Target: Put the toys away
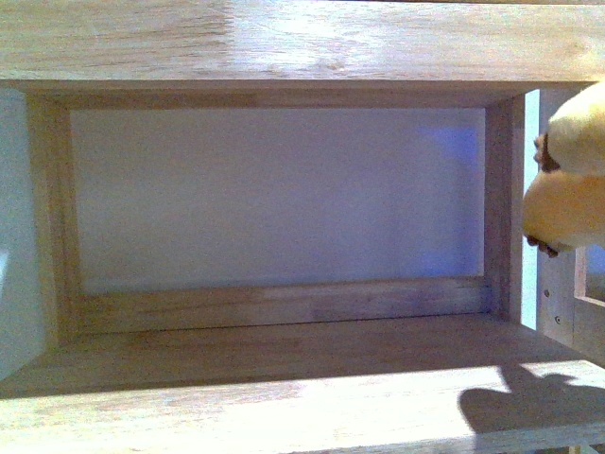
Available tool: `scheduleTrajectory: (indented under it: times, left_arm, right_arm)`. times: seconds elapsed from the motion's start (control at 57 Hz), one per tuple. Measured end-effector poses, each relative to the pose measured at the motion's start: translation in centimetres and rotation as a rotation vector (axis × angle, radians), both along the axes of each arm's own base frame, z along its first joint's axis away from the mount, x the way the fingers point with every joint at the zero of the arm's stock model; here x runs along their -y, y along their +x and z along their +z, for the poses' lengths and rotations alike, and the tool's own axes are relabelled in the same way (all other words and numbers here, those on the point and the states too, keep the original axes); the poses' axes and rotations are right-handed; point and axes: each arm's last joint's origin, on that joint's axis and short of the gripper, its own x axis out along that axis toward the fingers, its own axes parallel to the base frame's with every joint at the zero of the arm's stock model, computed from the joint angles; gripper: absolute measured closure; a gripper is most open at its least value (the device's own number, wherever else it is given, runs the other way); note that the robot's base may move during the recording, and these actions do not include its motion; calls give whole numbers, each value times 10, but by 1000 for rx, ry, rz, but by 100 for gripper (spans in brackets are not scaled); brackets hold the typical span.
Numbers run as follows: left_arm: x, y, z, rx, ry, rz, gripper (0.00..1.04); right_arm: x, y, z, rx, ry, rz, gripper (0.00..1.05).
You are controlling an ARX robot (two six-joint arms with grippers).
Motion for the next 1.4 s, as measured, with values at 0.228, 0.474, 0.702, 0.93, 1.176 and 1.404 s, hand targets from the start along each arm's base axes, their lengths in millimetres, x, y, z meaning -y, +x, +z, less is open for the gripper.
scheduleTrajectory:
  times: [0.228,0.474,0.702,0.93,1.176,1.404]
  left_arm:
    - [0,0,0,0,0,0,6]
    - [0,0,0,0,0,0,6]
    - [0,0,0,0,0,0,6]
    - [0,0,0,0,0,0,6]
    - [0,0,0,0,0,0,6]
    - [0,0,0,0,0,0,6]
  right_arm:
    - [-19,0,44,66,-43,7,99]
    - [-43,-1,95,159,-106,26,99]
    - [-63,1,134,245,-190,42,99]
    - [-72,1,165,314,-222,73,99]
    - [-65,3,178,353,-247,144,99]
    - [-40,33,183,386,-175,240,99]
